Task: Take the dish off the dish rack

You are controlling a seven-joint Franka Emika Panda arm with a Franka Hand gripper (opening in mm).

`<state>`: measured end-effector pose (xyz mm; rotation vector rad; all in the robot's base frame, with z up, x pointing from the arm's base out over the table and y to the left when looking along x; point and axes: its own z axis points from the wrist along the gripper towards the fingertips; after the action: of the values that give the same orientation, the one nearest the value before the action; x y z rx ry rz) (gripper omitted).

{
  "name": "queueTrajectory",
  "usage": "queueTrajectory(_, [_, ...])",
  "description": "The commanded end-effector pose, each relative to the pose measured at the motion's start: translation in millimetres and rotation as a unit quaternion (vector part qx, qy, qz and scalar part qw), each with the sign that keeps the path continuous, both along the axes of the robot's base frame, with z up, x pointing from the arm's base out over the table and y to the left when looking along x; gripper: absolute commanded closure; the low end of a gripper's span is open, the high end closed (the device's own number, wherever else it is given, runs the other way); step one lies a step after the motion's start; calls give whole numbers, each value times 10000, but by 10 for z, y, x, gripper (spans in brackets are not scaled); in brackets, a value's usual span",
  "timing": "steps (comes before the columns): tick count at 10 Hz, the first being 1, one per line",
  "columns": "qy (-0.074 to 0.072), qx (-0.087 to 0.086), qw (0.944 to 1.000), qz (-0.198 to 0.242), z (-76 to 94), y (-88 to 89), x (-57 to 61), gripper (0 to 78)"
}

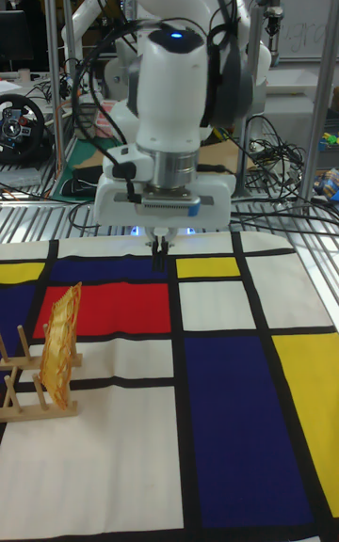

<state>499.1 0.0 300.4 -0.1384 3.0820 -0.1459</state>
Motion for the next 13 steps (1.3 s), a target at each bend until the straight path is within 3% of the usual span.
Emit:
queueTrajectory(1, [-27,-404,9991,94,120,1,52,776])
queueTrajectory(2, [-78,-464,9989,81,123,-1,69,776])
queueTrajectory(3, [-164,-639,9977,122,126,-5,88,776])
queueTrajectory(7, [-518,-1443,9880,203,125,-79,170,776])
queueTrajectory(8, [-608,-1710,9832,207,130,-99,208,776])
queueTrajectory(13, [-678,-1764,9816,255,115,-237,310,776])
